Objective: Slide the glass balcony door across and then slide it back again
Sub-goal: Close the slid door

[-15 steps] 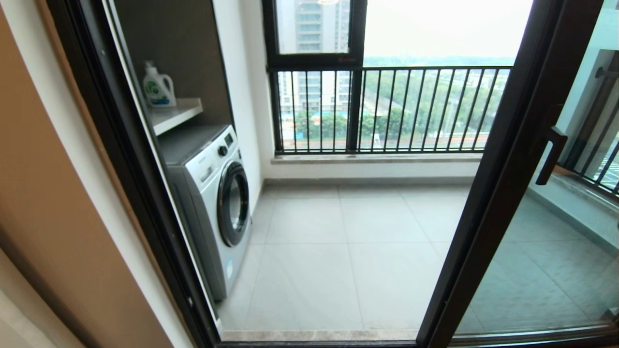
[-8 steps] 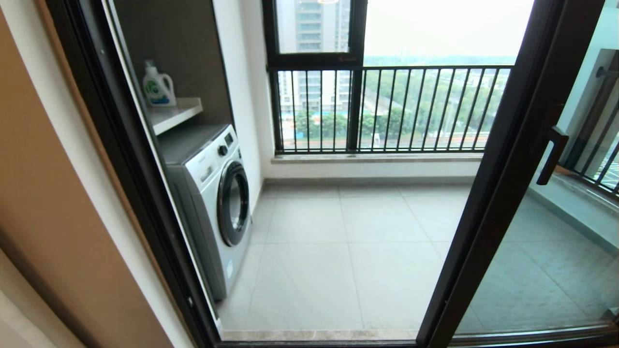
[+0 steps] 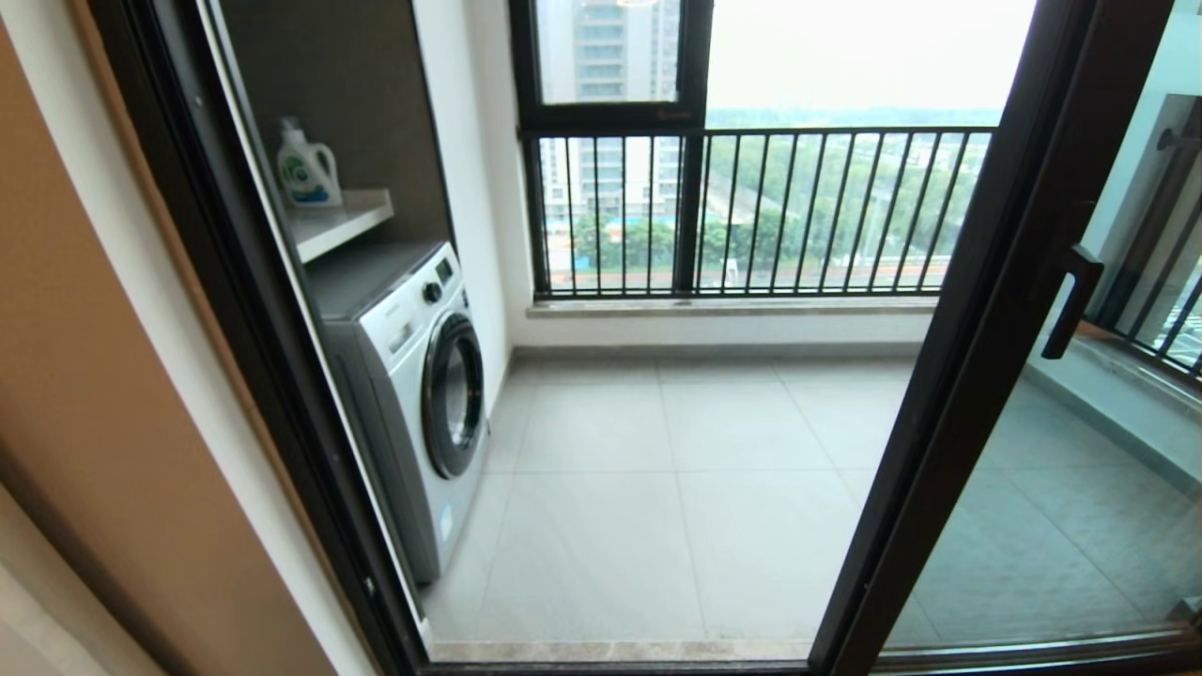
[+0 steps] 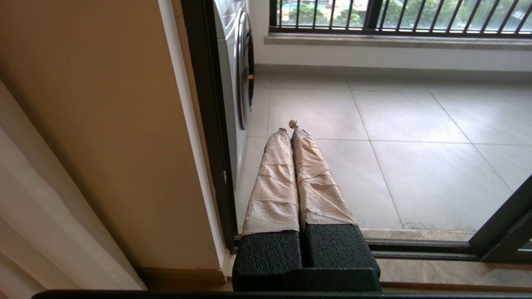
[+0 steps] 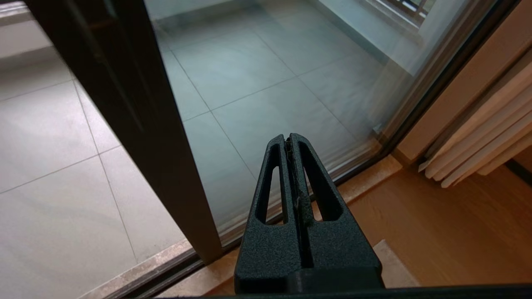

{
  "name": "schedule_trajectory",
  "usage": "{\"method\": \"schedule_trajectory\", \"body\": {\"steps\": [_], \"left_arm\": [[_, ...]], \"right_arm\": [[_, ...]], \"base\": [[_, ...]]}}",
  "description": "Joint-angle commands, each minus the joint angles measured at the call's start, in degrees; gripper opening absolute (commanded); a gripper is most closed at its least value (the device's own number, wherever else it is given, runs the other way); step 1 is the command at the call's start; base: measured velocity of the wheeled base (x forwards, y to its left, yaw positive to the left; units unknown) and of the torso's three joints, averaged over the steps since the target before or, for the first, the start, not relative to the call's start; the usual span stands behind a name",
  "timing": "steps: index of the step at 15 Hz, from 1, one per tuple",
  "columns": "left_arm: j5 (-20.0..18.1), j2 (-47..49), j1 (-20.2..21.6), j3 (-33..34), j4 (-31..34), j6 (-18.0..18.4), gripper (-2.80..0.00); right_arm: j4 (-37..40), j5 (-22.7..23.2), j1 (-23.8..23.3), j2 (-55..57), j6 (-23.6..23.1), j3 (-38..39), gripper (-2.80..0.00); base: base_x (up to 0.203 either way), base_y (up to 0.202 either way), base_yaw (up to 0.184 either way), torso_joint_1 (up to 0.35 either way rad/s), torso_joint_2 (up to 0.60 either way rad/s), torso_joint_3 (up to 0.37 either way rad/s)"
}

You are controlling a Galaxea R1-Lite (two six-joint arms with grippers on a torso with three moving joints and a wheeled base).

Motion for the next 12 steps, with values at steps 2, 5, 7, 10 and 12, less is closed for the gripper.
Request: {"method": "schedule_trajectory", "body": {"steps": [2,5,7,10,12], "left_arm": [[0.02,0.06,0.01,0.04,0.01,-0.02,-2.80],[0.02,0.06,0.01,-0.01,0.01,-0.02,-2.80],[0.02,0.06,0.01,-0.02,0.01,-0.02,-2.80],[0.02,0.06,0.01,-0.05,0.01,-0.02,-2.80],[0.02,0.06,0.01,0.04,0.01,-0.02,-2.80]], "right_arm": [[-0.57,3.32,-1.82,11.34,0.05,-6.09,-2.80],[-2.55,7.38,-2.44,19.66,0.22,-14.80,-2.80],[-3.39,12.99,-2.49,23.78,0.33,-19.63,-2.80],[-3.48,17.23,-0.89,25.22,0.34,-22.57,-2.80],[-3.34,20.05,0.00,25.28,0.34,-23.09,-2.80]], "base": [[0.000,0.000,0.000,0.000,0.00,0.000],[0.000,0.000,0.000,0.000,0.00,0.000],[0.000,0.000,0.000,0.000,0.00,0.000],[0.000,0.000,0.000,0.000,0.00,0.000],[0.000,0.000,0.000,0.000,0.00,0.000]]}}
